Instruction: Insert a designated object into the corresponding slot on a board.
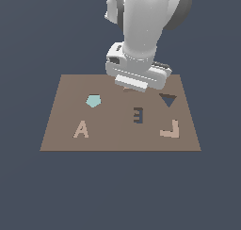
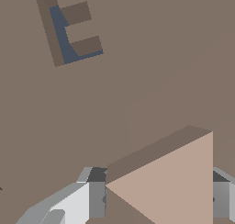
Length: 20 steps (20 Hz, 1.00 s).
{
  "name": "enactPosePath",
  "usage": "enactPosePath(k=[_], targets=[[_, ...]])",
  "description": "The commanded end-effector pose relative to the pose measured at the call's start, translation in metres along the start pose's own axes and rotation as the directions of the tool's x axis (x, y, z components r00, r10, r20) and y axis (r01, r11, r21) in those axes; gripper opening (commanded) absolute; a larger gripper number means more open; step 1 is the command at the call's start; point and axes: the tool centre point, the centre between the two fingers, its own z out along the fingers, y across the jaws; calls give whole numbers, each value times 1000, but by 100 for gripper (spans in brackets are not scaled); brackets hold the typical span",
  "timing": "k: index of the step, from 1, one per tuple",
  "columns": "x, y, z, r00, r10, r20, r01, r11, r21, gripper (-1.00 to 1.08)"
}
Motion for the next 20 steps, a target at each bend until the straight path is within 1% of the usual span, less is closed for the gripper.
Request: enactPosePath(k=[1, 11, 16, 20], targets=[[0, 0, 1, 1000, 0, 0, 0, 1000, 0, -100], [1, -3, 0, 1000, -19, 0, 19, 1000, 0, -100], [6, -16, -1, 995, -95, 0, 95, 995, 0, -100], [10, -34, -3, 980, -197, 0, 197, 980, 0, -100]])
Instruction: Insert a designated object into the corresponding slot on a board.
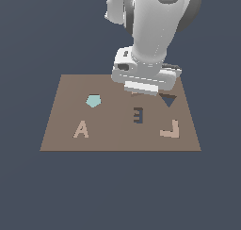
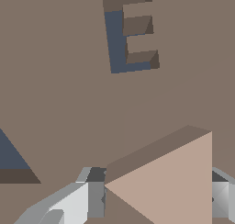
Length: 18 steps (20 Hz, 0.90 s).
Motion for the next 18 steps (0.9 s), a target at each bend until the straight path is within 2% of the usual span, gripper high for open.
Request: enactPosePath(k=[1, 5, 11, 18], targets=[[5, -12, -1, 997, -72, -1, 72, 997, 0, -100], [11, -39, -3, 975, -222, -1, 222, 975, 0, -100], [13, -79, -6, 902, -432, -1, 432, 902, 0, -100], [7, -107, -8, 824, -567, -1, 567, 824, 0, -100]])
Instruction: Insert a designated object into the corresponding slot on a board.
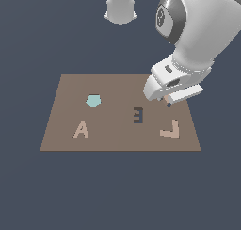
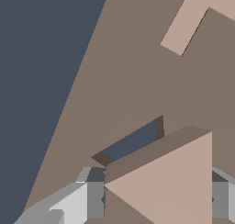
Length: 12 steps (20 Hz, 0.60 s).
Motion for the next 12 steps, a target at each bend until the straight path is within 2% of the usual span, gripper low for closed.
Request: enactPosePath(k=[1, 12], targets=[[2, -7, -1, 999, -41, 0, 41, 999, 0, -100], [3, -11, 8, 998, -69, 2, 69, 998, 0, -100]])
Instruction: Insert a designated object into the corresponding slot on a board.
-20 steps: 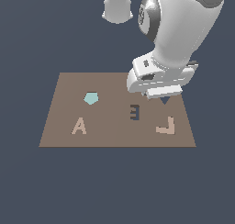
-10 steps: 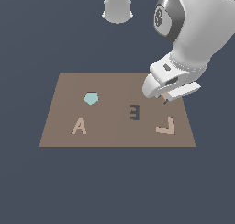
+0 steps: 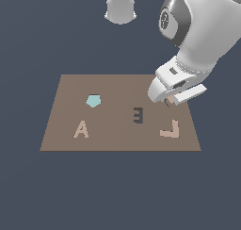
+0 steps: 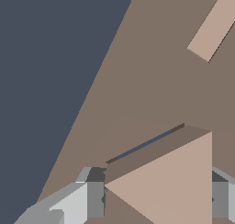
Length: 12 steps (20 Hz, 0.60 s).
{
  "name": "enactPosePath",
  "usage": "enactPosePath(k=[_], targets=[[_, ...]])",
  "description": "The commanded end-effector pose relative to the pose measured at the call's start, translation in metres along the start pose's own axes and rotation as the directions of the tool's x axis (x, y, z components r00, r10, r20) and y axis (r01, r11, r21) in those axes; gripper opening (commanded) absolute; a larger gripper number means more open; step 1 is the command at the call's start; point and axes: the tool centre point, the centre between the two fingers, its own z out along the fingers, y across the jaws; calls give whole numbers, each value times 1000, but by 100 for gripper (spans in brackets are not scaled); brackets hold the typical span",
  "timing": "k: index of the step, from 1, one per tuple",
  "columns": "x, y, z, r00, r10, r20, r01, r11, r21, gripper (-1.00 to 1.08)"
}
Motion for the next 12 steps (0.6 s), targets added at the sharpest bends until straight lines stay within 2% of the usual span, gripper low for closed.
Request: enactPosePath(k=[1, 2, 3, 12], targets=[[0, 0, 4, 1000, -3, 1, 3, 1000, 0, -100], [0, 0, 5, 1000, -3, 1, 3, 1000, 0, -100], [0, 0, 5, 1000, -3, 1, 3, 1000, 0, 100], [0, 0, 5, 1000, -3, 1, 3, 1000, 0, 100]])
